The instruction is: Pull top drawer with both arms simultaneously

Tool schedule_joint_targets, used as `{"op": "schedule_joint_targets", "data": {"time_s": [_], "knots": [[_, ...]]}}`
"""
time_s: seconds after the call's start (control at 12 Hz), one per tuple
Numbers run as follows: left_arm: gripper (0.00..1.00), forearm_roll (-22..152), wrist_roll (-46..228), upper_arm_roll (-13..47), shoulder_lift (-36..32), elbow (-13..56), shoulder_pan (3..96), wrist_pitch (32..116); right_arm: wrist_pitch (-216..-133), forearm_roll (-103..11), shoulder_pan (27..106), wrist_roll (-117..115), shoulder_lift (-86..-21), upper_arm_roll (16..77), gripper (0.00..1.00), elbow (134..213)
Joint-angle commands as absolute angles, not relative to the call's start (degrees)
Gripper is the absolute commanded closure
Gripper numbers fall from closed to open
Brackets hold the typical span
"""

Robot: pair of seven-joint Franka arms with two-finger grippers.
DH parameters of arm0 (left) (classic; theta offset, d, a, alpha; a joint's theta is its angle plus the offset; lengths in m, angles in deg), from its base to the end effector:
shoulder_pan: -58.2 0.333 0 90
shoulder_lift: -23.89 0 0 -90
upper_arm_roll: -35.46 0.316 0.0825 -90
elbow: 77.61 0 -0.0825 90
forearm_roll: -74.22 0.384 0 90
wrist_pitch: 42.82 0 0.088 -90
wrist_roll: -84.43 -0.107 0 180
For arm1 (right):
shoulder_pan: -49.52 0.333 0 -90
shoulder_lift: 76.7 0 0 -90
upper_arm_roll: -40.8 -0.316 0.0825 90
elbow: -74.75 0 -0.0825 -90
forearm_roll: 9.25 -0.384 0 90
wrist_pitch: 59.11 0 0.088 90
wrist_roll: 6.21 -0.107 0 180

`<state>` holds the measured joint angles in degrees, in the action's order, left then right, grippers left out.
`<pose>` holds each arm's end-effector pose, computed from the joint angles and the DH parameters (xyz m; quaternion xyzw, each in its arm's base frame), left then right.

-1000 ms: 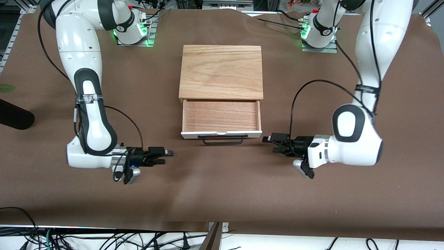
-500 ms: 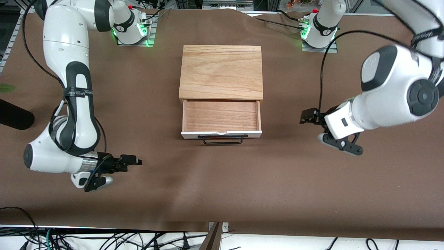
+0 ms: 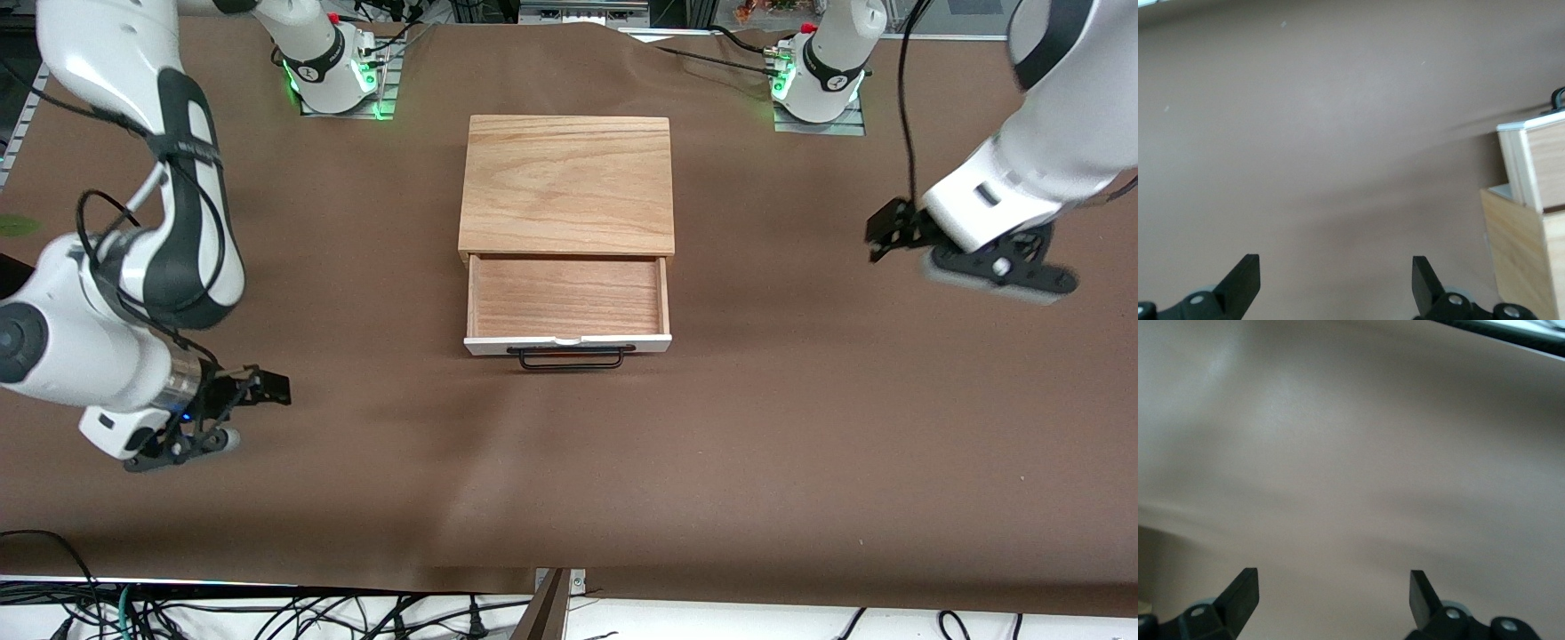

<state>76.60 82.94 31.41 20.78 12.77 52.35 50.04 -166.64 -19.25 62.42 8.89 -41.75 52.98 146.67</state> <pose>0.5670 -0.0936 0.5952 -0.9948 0.1003 0.0040 0.0192 0.7267 0.0594 0.4130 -0.9909 -0.1317 -0.0149 0.0215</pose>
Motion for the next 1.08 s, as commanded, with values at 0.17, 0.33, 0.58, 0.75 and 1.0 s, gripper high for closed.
{"op": "schedule_joint_targets", "data": {"time_s": [0.17,0.33,0.58,0.75,1.0], "knots": [[0.00,71.2,86.5,34.2,27.5,19.6,52.4,51.8,-167.1,-13.3,56.7,9.0,-58.5,50.5,0.00,160.3],[0.00,69.2,86.5,35.9,27.0,18.5,53.2,48.7,-163.5,-11.5,55.5,8.7,-64.2,49.9,0.00,161.9],[0.00,69.6,86.5,35.1,26.2,17.7,52.5,46.7,-155.6,-11.6,54.5,2.4,-69.6,49.8,0.00,161.6],[0.00,69.8,86.5,34.1,24.7,17.9,52.6,46.7,-156.6,-12.5,54.1,2.0,-67.7,49.9,0.00,161.7],[0.00,71.1,86.6,34.0,23.4,16.2,52.6,47.1,-156.6,-12.5,54.0,2.0,-66.0,49.9,0.00,161.2]]}}
